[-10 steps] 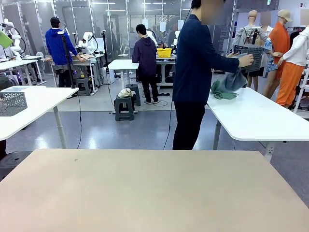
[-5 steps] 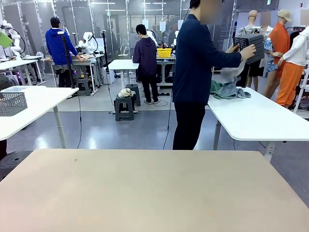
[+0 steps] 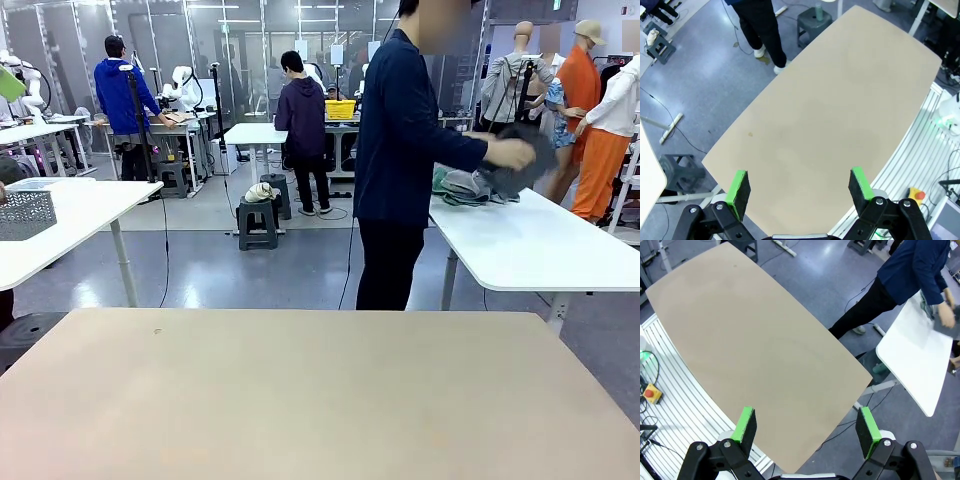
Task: Fold the towels and place them in the basket.
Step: When a person lays out a Towel with hook on the table, fold it in half twice.
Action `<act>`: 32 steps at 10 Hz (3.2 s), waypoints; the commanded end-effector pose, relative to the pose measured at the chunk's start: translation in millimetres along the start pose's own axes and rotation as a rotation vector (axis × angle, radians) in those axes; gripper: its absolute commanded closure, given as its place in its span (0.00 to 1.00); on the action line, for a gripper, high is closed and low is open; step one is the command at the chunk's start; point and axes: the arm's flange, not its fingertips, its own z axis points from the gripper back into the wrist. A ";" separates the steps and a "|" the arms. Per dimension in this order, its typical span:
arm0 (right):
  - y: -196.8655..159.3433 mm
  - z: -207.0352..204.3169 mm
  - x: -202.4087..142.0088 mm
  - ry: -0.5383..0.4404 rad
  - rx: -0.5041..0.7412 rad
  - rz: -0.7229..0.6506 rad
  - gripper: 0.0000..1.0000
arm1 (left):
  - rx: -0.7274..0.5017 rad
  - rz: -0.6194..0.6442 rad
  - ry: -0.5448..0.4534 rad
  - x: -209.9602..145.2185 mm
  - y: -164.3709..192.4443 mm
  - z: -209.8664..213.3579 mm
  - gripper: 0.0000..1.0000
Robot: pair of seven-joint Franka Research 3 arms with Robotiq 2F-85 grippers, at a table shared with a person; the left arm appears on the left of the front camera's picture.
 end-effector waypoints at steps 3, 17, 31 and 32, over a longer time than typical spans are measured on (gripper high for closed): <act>-5.9 5.6 2.8 0.024 0.023 0.039 0.00 | -0.026 -0.038 0.046 0.1 2.3 4.7 0.00; -0.7 2.6 1.9 0.016 0.010 0.015 0.00 | -0.028 -0.018 0.036 -2.2 -2.4 -0.4 0.00; -0.7 2.6 1.9 0.016 0.010 0.015 0.00 | -0.044 -0.058 0.050 -2.6 0.3 0.9 0.00; -0.7 2.6 1.9 0.016 0.010 0.015 0.00 | -0.039 -0.057 0.042 -2.6 0.3 0.4 0.00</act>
